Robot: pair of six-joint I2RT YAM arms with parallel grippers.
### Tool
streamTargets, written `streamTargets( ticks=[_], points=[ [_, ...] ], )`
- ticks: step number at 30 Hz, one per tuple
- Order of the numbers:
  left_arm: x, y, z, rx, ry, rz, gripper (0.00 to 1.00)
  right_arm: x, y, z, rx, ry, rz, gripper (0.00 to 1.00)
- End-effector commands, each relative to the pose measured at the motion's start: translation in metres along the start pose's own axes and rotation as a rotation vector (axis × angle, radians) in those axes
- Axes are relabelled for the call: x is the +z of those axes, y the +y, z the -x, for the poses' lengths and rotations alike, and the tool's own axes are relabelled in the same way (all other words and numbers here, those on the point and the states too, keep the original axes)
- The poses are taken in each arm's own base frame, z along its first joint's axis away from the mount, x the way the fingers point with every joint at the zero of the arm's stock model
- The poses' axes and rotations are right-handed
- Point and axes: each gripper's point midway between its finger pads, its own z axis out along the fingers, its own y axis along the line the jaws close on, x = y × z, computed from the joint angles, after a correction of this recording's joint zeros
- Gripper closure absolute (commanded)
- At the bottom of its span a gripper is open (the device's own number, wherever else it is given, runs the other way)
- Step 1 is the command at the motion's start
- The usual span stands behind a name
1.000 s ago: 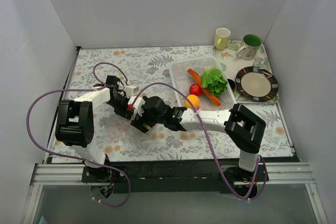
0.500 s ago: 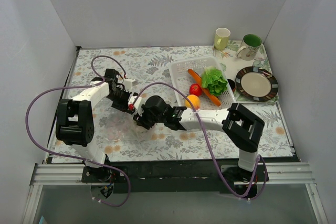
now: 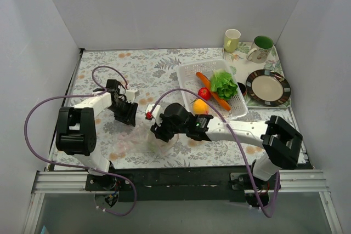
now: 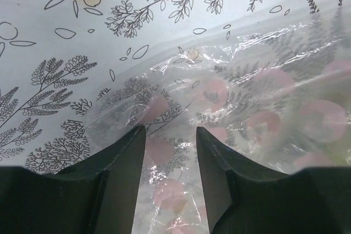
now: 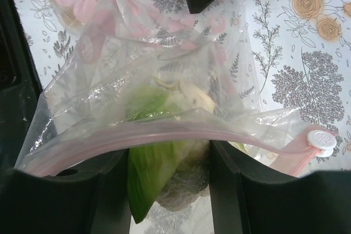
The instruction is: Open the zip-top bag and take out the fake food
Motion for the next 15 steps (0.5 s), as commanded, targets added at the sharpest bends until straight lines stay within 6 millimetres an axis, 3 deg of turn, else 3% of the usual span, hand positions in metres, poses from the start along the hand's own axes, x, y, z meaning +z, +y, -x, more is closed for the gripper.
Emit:
streamTargets(
  ticks=[1, 6, 9, 15],
  points=[
    [0.024, 0.029, -0.039, -0.016, 0.112, 0.091, 0.58, -0.035, -0.002, 0.037, 0.015, -0.117, -0.029, 0.99],
    [0.031, 0.032, -0.043, -0.028, 0.119, 0.088, 0.60, -0.070, -0.014, 0.065, 0.024, -0.219, -0.111, 0.99],
    [0.033, 0.031, -0.044, -0.029, 0.119, 0.080, 0.61, -0.084, -0.017, 0.071, 0.034, -0.245, -0.136, 0.99],
    [0.041, 0.035, -0.061, -0.018, 0.142, 0.102, 0.62, -0.108, -0.037, 0.054, 0.019, -0.178, -0.262, 0.99]
  ],
)
